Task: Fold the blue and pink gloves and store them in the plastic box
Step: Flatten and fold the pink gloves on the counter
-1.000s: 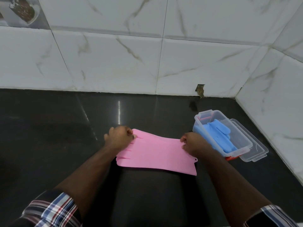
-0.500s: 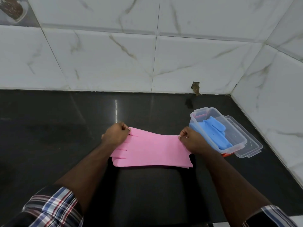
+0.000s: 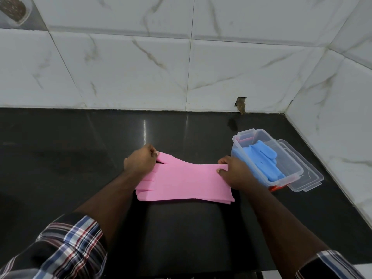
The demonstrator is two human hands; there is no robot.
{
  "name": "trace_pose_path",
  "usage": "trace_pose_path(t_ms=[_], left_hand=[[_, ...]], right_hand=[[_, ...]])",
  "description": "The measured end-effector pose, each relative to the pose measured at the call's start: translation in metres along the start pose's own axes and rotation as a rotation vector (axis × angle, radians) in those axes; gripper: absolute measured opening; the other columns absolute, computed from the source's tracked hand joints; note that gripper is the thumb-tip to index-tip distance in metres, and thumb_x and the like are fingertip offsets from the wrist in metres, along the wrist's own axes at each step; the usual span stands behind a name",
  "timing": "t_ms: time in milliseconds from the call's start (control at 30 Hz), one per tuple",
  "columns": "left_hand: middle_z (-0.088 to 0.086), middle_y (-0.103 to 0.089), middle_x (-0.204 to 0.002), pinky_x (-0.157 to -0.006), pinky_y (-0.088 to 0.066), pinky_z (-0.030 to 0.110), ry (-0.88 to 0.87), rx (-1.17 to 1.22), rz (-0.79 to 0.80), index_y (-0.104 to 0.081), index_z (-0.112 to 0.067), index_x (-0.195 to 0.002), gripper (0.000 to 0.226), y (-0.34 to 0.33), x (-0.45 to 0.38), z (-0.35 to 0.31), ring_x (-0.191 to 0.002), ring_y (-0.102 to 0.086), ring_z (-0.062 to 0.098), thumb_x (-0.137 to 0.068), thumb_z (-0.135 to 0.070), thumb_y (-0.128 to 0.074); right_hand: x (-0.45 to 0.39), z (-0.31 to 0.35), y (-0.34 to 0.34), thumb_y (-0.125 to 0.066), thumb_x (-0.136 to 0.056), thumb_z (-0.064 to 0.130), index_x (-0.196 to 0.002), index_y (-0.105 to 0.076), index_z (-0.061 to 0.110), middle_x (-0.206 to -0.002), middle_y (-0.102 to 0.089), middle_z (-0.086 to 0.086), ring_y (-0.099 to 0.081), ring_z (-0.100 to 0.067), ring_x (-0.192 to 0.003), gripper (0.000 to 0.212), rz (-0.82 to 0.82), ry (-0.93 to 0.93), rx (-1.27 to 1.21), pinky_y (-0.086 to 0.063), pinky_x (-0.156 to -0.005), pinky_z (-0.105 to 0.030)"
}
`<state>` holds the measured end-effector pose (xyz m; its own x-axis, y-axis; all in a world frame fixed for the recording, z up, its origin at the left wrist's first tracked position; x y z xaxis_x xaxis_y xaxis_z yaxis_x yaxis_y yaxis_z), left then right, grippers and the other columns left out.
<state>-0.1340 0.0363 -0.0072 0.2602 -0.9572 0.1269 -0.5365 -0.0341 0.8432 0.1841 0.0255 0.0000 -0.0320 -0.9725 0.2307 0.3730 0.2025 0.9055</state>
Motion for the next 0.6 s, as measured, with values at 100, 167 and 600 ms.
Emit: trace_pose_path(t_ms=[100,167,600], left_hand=[[-0.012,-0.068,-0.091,-0.092,-0.051,0.043,-0.029,0.107,0.005,-0.055,-0.038,-0.082,0.011,0.006,0.000,0.006,-0.095,-0.065,0.021,-0.091,-0.042,-0.057],[-0.014,-0.068,-0.090,-0.091,-0.051,0.042,-0.043,0.111,-0.030,-0.056,-0.039,-0.079,0.011,0.015,0.002,0.015,-0.095,-0.064,0.019,-0.089,-0.038,-0.061],[-0.001,-0.073,-0.081,-0.081,-0.054,0.037,0.080,0.274,0.054,-0.070,-0.021,-0.077,0.009,0.020,0.016,0.068,-0.079,-0.067,0.020,-0.083,-0.023,-0.076]], right_hand=[[0.007,0.007,0.001,-0.064,-0.092,0.035,-0.138,-0.052,0.028,-0.145,-0.050,0.002,-0.047,-0.020,-0.134,0.047,-0.075,0.069,0.111,-0.037,-0.112,-0.039],[0.015,0.015,0.003,-0.064,-0.092,0.034,-0.134,-0.055,0.029,-0.142,-0.053,0.004,-0.048,-0.018,-0.132,0.043,-0.140,0.128,0.126,-0.037,-0.112,-0.039],[0.057,0.091,-0.060,-0.077,-0.079,0.042,-0.121,-0.067,0.032,-0.113,-0.058,0.008,-0.054,-0.007,-0.100,0.044,0.263,0.488,-0.071,-0.045,-0.088,-0.026]])
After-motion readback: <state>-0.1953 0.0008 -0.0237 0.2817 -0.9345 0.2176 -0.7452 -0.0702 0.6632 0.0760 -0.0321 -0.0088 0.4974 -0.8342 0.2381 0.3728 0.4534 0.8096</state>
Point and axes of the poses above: each hand's wrist, its own x-axis away from the middle knuckle, its own y-axis out of the back of the hand, z = x × y, the point moved 8 cm from there along -x, towards the middle knuckle
